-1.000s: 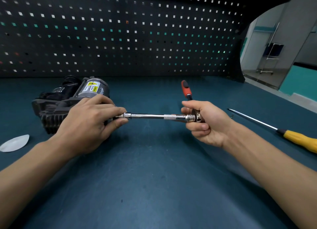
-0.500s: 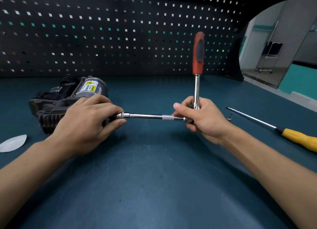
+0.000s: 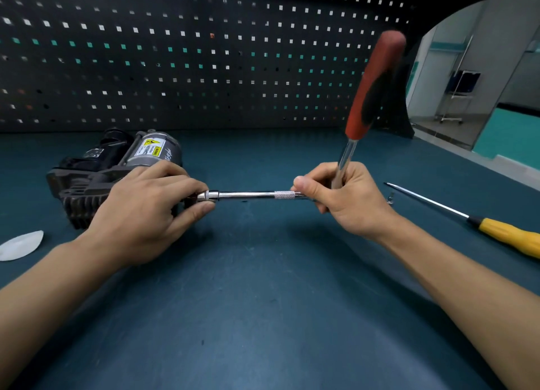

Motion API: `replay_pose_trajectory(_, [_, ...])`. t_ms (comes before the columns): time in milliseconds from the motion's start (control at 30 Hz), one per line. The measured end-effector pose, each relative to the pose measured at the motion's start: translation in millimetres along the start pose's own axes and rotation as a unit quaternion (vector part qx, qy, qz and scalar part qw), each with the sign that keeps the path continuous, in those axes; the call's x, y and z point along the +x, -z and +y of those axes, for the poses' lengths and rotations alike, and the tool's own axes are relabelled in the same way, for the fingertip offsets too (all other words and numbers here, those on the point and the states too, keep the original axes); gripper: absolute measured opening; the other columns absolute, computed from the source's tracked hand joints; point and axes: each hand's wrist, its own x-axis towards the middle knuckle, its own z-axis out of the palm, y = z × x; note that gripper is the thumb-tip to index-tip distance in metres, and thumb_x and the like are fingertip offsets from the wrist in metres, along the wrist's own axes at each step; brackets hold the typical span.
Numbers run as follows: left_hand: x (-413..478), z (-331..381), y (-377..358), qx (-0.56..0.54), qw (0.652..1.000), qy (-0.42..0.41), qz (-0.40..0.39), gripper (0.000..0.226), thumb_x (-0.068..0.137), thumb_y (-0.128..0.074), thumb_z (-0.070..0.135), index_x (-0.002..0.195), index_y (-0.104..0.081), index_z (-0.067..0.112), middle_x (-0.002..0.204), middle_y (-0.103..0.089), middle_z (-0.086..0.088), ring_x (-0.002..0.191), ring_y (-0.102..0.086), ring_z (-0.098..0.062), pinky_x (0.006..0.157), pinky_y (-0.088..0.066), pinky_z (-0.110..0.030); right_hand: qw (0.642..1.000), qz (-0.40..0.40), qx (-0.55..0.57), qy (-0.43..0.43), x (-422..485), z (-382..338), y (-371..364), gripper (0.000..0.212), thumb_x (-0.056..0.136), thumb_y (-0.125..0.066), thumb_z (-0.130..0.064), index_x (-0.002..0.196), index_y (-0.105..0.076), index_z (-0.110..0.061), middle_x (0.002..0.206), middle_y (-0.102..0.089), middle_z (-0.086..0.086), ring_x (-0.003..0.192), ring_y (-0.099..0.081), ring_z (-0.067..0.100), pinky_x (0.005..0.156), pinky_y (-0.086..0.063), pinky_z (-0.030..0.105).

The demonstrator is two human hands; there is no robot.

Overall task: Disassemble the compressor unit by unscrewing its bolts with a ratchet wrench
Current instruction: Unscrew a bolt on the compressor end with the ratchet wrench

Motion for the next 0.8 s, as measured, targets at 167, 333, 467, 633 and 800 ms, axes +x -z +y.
replay_pose_trajectory(167, [0.4, 1.6, 0.9, -0.003, 1.000, 0.003, -0.005, 0.038, 0.091, -0.044, 0.052, 0.097, -0.071, 0.025, 0.085, -0.052, 0.018, 0.097, -0.052, -0.012, 0.076, -0.046, -0.040, 0.997, -0.037, -0.004, 0.067, -1.1, 2.6, 0.3, 0.011, 0.075, -0.084, -0.010, 0.072, -0.076, -0.018, 0.081, -0.071, 0.017, 0.069, -0.060, 0.018, 0.065, -0.048, 0.031])
replay_pose_trajectory(333, [0.7, 2.7, 2.2, -0.008, 1.000, 0.014, -0.011, 0.040, 0.091, -0.043, 0.052, 0.104, -0.071, 0.028, 0.089, -0.061, 0.014, 0.099, -0.052, -0.012, 0.076, -0.044, -0.037, 0.987, -0.060, -0.112, 0.094, 0.2, 5.3, 7.8, 0.015, 0.076, -0.083, -0.025, 0.084, -0.075, -0.036, 0.091, -0.074, -0.010, 0.084, -0.069, 0.007, 0.078, -0.050, 0.018])
replay_pose_trajectory(467, [0.9, 2.2, 2.4, -0.009, 1.000, 0.018, -0.020, 0.040, 0.091, -0.042, 0.053, 0.106, -0.071, 0.030, 0.088, -0.054, 0.021, 0.100, -0.052, -0.012, 0.077, -0.044, -0.037, 0.988, -0.062, -0.113, 0.087, 1.1, 3.9, 6.6, 0.015, 0.075, -0.081, -0.033, 0.081, -0.075, -0.046, 0.090, -0.074, -0.014, 0.085, -0.069, 0.005, 0.078, -0.048, 0.016])
replay_pose_trajectory(633, [1.2, -2.6, -0.5, -0.014, 1.000, 0.010, -0.022, 0.042, 0.092, -0.042, 0.052, 0.101, -0.073, 0.026, 0.085, -0.066, 0.018, 0.097, -0.055, -0.014, 0.072, -0.047, -0.039, 0.989, -0.063, -0.118, 0.065, 0.0, 3.6, 6.2, 0.015, 0.080, -0.083, -0.027, 0.082, -0.075, -0.039, 0.084, -0.074, -0.016, 0.078, -0.066, 0.000, 0.075, -0.048, 0.016])
replay_pose_trajectory(800, [1.6, -5.9, -1.4, -0.020, 1.000, 0.001, -0.021, 0.039, 0.093, -0.044, 0.051, 0.098, -0.074, 0.026, 0.082, -0.066, 0.019, 0.094, -0.056, -0.015, 0.070, -0.046, -0.039, 0.994, -0.047, -0.089, 0.041, -2.5, 0.7, 2.6, 0.004, 0.083, -0.081, -0.025, 0.084, -0.077, -0.024, 0.073, -0.071, -0.018, 0.067, -0.061, -0.004, 0.064, -0.042, 0.008])
